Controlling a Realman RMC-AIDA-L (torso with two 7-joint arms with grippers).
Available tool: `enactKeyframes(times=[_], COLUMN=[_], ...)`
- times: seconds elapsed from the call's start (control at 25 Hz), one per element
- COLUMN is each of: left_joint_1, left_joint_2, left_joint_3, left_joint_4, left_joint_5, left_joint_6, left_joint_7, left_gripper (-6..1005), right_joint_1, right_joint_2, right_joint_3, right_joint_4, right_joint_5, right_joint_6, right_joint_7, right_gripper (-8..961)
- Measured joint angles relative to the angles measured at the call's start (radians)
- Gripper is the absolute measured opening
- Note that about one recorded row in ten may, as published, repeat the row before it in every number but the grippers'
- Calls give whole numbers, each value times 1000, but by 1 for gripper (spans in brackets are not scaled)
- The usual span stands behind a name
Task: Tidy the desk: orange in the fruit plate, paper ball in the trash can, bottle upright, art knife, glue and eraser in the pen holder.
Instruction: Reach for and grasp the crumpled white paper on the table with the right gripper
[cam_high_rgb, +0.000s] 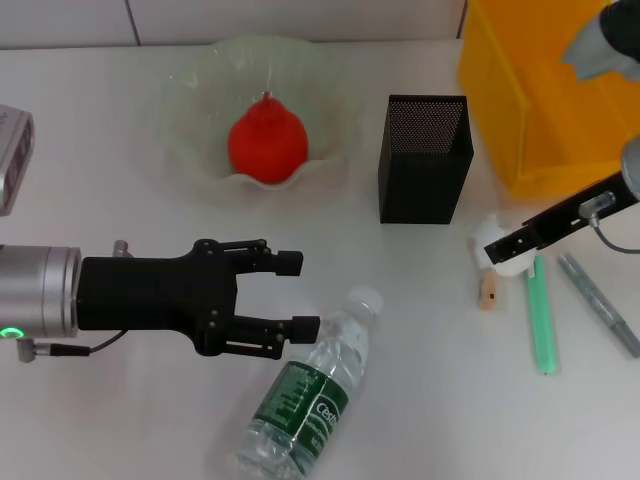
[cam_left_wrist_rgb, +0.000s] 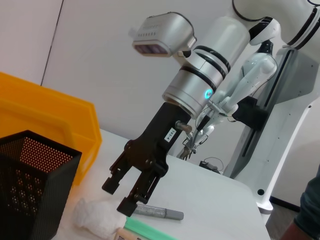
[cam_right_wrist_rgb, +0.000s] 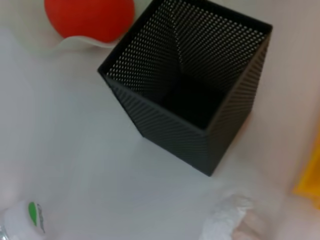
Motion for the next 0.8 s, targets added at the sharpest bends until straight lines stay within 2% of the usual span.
enactKeyframes(times=[0.44, 0.76, 0.8], left_joint_1=[7, 4, 3], left_joint_2=[2, 2, 3], left_joint_3=[-9, -10, -10], left_joint_4=[-4, -20, -24], left_joint_5=[-2, 0, 0], left_joint_6=[0, -12, -13], left_joint_7=[8, 20, 21], left_gripper=[850, 850, 850], right_joint_1=[63, 76, 76], right_joint_2=[0, -2, -2], right_joint_3=[-14, -14, -14], right_joint_4=[145, 170, 170], right_joint_5=[4, 4, 4], right_joint_6=[79, 89, 87], right_joint_7=[-2, -8, -9], right_gripper=[813, 813, 790])
